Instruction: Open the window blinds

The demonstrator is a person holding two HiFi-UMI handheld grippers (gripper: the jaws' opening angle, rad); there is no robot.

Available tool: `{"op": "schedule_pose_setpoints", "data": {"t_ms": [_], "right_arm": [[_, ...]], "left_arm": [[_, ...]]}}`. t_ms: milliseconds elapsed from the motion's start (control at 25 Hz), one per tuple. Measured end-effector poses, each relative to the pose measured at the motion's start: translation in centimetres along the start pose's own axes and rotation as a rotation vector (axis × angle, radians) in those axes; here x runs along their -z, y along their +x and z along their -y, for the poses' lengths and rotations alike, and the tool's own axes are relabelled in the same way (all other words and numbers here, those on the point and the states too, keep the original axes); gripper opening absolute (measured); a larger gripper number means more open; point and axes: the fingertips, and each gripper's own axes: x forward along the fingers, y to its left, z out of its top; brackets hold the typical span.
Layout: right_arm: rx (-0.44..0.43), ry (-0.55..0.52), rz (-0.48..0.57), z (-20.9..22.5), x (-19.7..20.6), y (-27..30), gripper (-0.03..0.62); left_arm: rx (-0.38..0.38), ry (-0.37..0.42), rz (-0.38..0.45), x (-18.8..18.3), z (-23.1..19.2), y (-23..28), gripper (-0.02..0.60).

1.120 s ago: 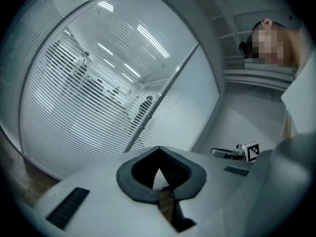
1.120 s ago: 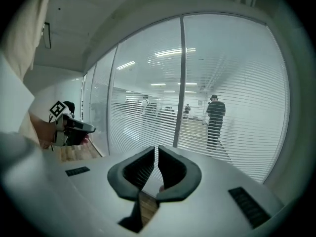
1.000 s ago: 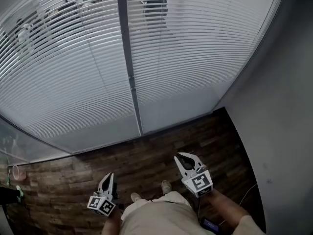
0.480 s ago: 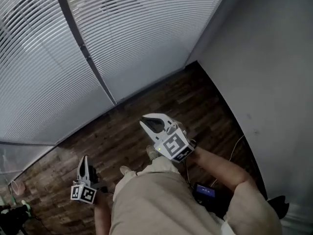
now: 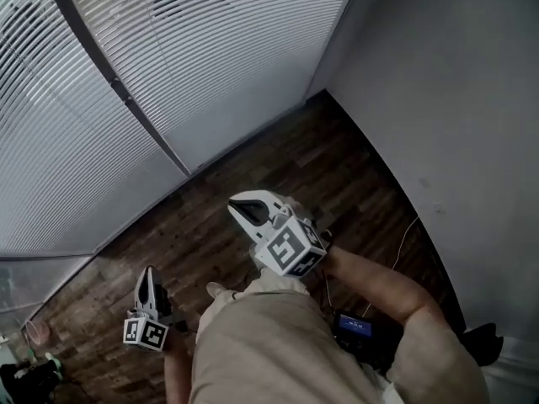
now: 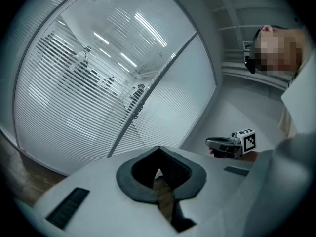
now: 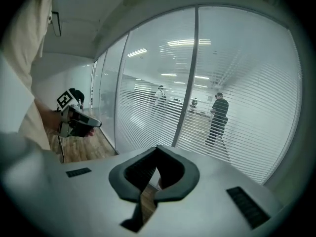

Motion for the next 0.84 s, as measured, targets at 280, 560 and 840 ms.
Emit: {"op": "schedule_pose_setpoints", "data": {"t_ms": [280,560,840], "right_arm": [[-0.03,0.211,0.095,-1.8,0.8,0.0,0.009],[-0.029,0.225,0.091,1.1,2.1,-0.4,0.009],[-0.038,0.254,0.128,2.0,0.5,-1.0,0.009]], "left_arm": [[0.12,0.004,-0.06,1.0,1.6,1.9,0.011],[0.116,-0.01,-0.068,2.4,2.6,4.0,0.011],[0.062,-0.004,-0.092,2.4,3.9,2.6,0.011]]}}
